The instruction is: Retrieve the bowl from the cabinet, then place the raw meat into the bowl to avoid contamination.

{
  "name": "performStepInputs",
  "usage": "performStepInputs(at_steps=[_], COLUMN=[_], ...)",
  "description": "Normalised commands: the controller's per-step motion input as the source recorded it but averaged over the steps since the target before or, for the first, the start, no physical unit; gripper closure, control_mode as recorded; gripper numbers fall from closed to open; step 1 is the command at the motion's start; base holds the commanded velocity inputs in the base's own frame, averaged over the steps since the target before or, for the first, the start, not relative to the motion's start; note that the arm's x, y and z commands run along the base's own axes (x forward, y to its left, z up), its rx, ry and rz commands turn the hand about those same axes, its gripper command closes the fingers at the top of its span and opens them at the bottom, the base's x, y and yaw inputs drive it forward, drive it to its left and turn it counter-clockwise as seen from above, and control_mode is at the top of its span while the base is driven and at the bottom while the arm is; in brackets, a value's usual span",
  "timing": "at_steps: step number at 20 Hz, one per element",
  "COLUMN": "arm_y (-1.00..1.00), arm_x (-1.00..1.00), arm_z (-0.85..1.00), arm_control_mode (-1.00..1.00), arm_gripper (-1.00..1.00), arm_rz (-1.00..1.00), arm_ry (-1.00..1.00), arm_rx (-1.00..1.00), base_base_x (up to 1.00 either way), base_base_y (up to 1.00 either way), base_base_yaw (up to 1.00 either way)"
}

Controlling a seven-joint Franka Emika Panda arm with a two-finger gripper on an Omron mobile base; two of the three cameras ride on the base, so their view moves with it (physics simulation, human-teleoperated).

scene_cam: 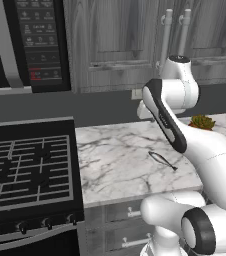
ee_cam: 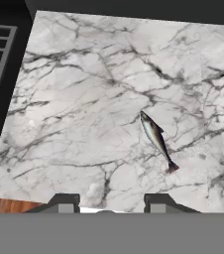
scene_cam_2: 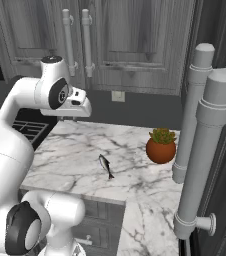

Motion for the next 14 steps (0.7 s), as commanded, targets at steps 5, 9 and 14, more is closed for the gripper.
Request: performStepInputs(at_steps=[5,9,14], arm_y=[0.0,0.03,0.1], arm_x=[-0.06,-0.03,-0.01], arm_z=[0.0,0.08,0.21], arm_control_mode=[-1.0,-1.0,-1.0], arm_gripper=[-1.0,-1.0,-1.0], arm_rz=[0.0,0.0,0.0], arm_ry=[-0.03,-0.15,-0.16], arm_rx=[0.0,0.0,0.0], base_base_x=[0.0,0.0,0.0], base_base_y=[0.0,0.0,0.0], base_base_yaw=[0.0,0.0,0.0])
